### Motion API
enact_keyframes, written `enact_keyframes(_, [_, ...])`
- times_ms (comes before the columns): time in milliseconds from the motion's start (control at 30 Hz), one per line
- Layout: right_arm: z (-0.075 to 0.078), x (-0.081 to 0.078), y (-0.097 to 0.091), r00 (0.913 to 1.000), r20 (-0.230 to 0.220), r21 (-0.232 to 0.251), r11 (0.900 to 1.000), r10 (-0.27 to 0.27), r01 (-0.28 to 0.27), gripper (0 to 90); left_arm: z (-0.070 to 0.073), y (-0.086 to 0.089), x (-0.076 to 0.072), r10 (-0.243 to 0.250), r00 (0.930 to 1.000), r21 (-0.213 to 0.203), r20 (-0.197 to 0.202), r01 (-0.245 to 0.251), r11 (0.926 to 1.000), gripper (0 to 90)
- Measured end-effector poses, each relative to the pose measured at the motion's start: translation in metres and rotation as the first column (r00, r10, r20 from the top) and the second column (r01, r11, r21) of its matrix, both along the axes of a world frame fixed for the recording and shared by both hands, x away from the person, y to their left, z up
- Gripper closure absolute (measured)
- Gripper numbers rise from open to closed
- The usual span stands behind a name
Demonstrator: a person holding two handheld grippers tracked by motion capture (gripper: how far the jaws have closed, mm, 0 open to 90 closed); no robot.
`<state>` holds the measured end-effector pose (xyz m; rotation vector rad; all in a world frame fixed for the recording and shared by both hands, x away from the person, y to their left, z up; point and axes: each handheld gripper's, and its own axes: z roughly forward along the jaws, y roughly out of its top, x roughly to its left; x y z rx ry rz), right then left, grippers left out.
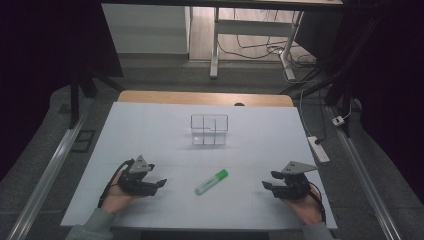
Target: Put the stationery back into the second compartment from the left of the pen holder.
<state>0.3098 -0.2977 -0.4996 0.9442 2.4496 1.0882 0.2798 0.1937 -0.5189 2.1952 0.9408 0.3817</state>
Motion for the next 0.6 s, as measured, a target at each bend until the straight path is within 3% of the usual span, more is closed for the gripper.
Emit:
enact_keyframes(300, [-0.001,0.003,-0.007,0.9988,0.037,0.032,0.9990,0.030,-0.032,39.6,0.002,-0.006,0.001,-0.006,1.0000,-0.023,-0.006,0.005,0.9997,27.2])
enact_keyframes(533, [-0.001,0.003,-0.004,0.9979,0.047,0.025,0.9987,0.044,-0.045,38.9,0.007,-0.013,0.000,-0.025,0.9997,-0.049,-0.007,0.025,0.9985,27.2])
enact_keyframes(600, [-0.002,0.003,-0.003,0.9979,0.047,0.022,0.9987,0.044,-0.045,38.8,0.010,-0.017,0.000,-0.028,0.9996,-0.040,0.001,0.028,0.9988,27.2])
